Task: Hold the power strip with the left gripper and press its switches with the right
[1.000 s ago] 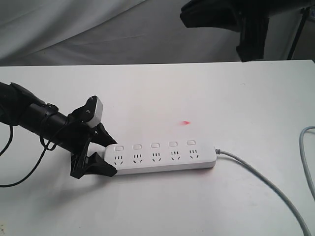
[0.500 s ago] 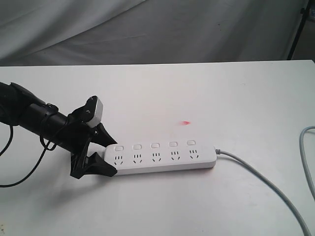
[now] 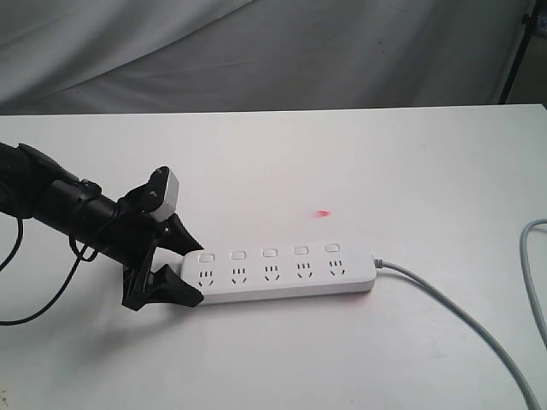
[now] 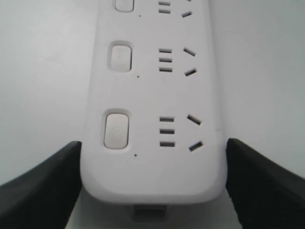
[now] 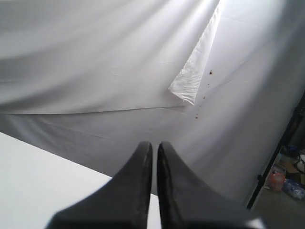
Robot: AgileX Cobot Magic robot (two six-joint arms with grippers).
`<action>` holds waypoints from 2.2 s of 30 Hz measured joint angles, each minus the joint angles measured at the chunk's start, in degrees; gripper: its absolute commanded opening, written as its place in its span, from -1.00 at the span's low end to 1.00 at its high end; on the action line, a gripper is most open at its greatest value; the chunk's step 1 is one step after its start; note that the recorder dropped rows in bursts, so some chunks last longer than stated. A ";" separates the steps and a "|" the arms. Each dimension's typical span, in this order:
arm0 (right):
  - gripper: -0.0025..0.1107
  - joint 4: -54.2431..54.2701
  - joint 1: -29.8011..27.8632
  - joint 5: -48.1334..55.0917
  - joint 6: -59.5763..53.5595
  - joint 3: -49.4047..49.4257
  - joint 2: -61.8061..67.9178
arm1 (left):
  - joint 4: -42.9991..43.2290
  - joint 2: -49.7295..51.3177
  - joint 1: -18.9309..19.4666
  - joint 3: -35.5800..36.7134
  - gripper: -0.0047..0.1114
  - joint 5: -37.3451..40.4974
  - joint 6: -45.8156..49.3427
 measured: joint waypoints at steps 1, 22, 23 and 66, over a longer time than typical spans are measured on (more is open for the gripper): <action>-0.89 -0.28 -0.22 -1.76 0.00 2.84 -1.36 | 0.00 0.00 0.00 0.00 -0.92 0.00 0.00; -0.89 -0.59 -5.11 -12.35 10.84 36.01 -20.32 | 0.00 0.00 0.00 0.00 -0.92 0.00 0.00; -0.89 -0.48 -5.11 -12.48 10.84 37.05 -21.22 | 0.00 0.00 0.00 0.00 -0.92 0.00 0.00; -0.89 1.21 -5.11 -5.06 10.99 43.82 -22.36 | 0.00 0.00 0.00 0.00 -0.92 0.00 0.00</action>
